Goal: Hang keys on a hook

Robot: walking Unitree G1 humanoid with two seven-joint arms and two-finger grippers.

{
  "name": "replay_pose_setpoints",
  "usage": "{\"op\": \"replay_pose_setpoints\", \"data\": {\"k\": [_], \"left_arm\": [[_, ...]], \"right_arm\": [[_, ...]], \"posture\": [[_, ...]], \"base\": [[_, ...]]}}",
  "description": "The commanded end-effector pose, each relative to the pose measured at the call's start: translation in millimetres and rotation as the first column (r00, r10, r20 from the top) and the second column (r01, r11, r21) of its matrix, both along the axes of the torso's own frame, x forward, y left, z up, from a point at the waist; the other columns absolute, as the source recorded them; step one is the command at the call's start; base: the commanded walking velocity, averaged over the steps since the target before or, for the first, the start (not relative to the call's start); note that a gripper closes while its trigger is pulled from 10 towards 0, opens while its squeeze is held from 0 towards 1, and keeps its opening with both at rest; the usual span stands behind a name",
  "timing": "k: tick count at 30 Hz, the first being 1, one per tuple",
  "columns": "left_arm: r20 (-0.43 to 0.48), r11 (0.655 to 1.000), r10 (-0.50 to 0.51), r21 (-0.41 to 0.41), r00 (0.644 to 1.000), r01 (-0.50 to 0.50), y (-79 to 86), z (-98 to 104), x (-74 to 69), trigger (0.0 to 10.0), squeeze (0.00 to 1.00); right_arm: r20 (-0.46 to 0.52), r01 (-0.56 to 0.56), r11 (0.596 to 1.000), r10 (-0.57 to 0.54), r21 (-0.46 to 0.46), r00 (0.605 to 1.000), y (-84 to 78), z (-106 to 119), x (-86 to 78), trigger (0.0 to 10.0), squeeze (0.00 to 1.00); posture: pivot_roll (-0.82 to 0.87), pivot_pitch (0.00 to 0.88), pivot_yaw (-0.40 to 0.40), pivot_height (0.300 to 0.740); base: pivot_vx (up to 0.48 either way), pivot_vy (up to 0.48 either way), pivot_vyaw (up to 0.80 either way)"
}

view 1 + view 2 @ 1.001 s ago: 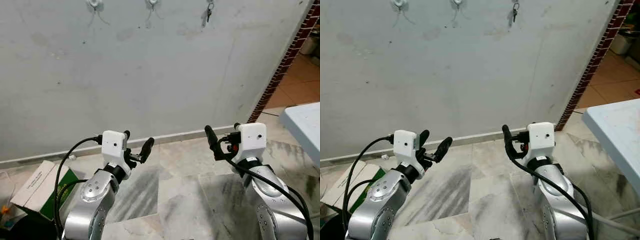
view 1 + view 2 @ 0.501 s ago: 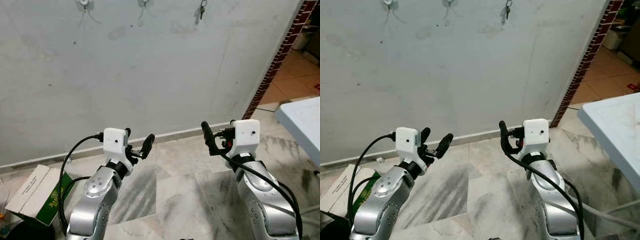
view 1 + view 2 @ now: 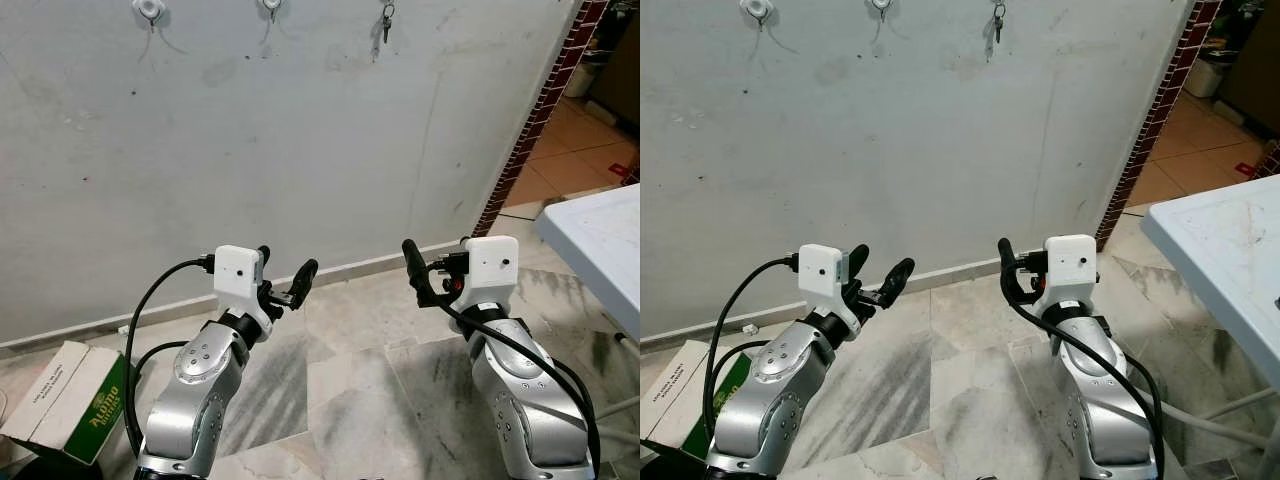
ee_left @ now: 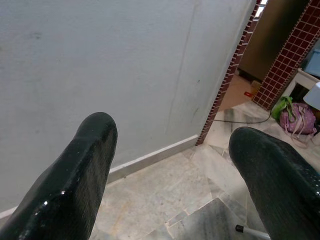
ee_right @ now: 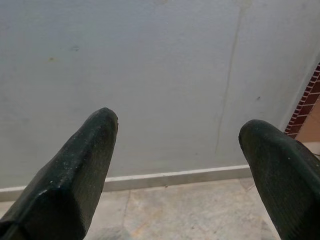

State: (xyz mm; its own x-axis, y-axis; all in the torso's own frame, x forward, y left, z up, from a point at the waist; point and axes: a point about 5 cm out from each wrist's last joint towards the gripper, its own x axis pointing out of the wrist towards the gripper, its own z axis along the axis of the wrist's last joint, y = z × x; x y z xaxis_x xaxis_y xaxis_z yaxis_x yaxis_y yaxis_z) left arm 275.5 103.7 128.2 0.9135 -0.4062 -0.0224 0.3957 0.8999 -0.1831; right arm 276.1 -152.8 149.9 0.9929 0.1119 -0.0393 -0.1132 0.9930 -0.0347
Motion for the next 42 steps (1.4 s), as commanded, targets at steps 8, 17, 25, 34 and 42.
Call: {"op": "replay_pose_setpoints", "data": {"k": [8,17,25,34,42], "left_arm": [[-0.002,1.000,0.010,-0.005,1.000,-0.010,1.3,-1.5,0.8,10.0,0.00],[0.003,1.000,-0.009,-0.007,1.000,0.009,-2.6,-0.6,1.5,10.0,0.00],[0.006,1.000,-0.017,-0.008,1.000,0.017,-3.5,0.2,3.2,10.0,0.00],[0.011,1.000,-0.024,-0.012,1.000,0.024,-5.4,2.3,4.2,10.0,0.00],[0.004,0.999,-0.003,-0.035,1.000,0.003,-2.8,3.2,5.8,10.0,0.00]], "right_arm": [[0.047,0.011,1.000,-0.010,-0.005,0.999,-4.2,7.6,-0.9,10.0,0.00],[0.027,0.011,1.000,-0.011,-0.004,1.000,-3.9,5.0,-0.9,10.0,0.00],[0.030,0.003,1.000,-0.003,-0.006,1.000,-2.6,5.8,1.2,10.0,0.00],[0.032,0.001,1.000,0.000,-0.004,0.999,-1.5,6.0,2.9,10.0,0.00],[0.045,-0.002,1.000,0.002,0.010,0.999,-0.7,7.7,4.0,10.0,0.00]], "posture": [[-0.09,0.111,0.056,0.740],[-0.10,0.106,0.057,0.740],[-0.09,0.097,0.057,0.740],[-0.09,0.093,0.059,0.740],[-0.09,0.097,0.058,0.740]], "base": [[0.000,0.000,-0.49],[0.000,0.000,-0.79],[0.000,0.000,-0.79],[0.000,0.000,-0.79],[0.000,0.000,-0.64]]}}
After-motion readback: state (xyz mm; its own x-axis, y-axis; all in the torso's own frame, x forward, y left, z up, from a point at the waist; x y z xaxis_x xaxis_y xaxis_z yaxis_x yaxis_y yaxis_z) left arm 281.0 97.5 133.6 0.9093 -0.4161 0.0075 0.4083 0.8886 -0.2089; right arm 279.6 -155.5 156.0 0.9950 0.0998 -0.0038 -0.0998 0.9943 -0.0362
